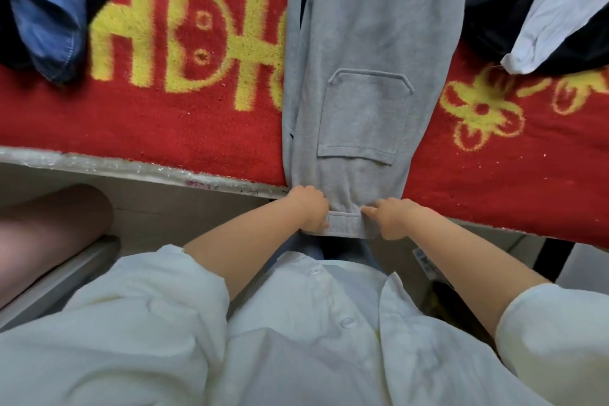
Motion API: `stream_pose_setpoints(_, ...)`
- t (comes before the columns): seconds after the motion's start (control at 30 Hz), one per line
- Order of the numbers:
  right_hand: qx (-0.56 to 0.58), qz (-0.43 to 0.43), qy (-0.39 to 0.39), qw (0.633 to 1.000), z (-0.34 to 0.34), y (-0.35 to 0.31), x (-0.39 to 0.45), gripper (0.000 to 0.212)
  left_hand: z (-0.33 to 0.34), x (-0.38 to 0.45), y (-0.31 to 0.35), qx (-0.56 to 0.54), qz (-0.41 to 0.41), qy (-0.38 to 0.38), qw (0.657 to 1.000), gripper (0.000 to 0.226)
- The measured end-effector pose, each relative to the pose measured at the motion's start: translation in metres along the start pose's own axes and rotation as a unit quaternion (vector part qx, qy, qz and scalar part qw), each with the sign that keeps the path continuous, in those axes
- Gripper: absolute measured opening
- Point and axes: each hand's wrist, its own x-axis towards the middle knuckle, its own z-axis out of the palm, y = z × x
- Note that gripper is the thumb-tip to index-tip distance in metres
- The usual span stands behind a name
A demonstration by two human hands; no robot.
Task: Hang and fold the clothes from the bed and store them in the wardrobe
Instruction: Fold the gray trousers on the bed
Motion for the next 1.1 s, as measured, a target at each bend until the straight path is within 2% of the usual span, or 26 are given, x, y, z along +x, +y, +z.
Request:
stream_pose_setpoints(0.07, 0.007, 0.009, -0.009, 1.000, -0.029, 0.014, -0.004, 0.051, -0.016, -0.003, -0.019, -0.049, 0.002, 0.032, 0.998, 0.040)
stream_pose_setpoints(0.13, 0.025, 0.040, 0.020, 0.999, -0.059, 0.030, -0.007, 0.046, -0.033, -0.006, -0.039, -0.066, -0.009, 0.073, 0.995, 0.033)
stream_pose_setpoints(0.3, 0.137, 0.093, 0.197, 0.966, -0.148, 0.066, -0.012, 0.042, -0.099, -0.009, -0.107, -0.062, -0.095, 0.204, 0.972, 0.030)
stream_pose_setpoints(0.47, 0.228, 0.070, 0.366, 0.900, -0.250, 0.085, -0.006, 0.040, -0.185, 0.001, -0.187, -0.107, -0.213, 0.300, 0.924, 0.029)
stream_pose_setpoints(0.6, 0.281, 0.052, 0.457, 0.843, -0.310, 0.102, 0.002, 0.041, -0.233, 0.019, -0.237, -0.144, -0.274, 0.368, 0.877, 0.032)
stream_pose_setpoints(0.7, 0.295, 0.063, 0.503, 0.810, -0.343, 0.124, 0.011, 0.041, -0.256, 0.034, -0.271, -0.138, -0.276, 0.449, 0.839, 0.040)
stream_pose_setpoints(0.8, 0.307, 0.070, 0.573, 0.757, -0.380, 0.149, 0.014, 0.045, -0.285, 0.053, -0.301, -0.131, -0.262, 0.512, 0.808, 0.056)
stream_pose_setpoints(0.87, 0.327, 0.069, 0.585, 0.739, -0.397, 0.157, 0.014, 0.056, -0.294, 0.061, -0.311, -0.136, -0.262, 0.498, 0.815, 0.062)
stream_pose_setpoints(0.93, 0.344, 0.072, 0.578, 0.737, -0.420, 0.172, 0.022, 0.065, -0.298, 0.078, -0.330, -0.144, -0.263, 0.479, 0.825, 0.066)
stream_pose_setpoints(1.03, 0.254, 0.124, 0.561, 0.778, -0.442, 0.183, 0.038, 0.072, -0.293, 0.091, -0.344, -0.106, -0.259, 0.500, 0.819, 0.083)
stream_pose_setpoints(1.1, 0.227, 0.158, 0.555, 0.785, -0.454, 0.189, 0.043, 0.072, -0.294, 0.095, -0.345, -0.103, -0.248, 0.507, 0.819, 0.090)
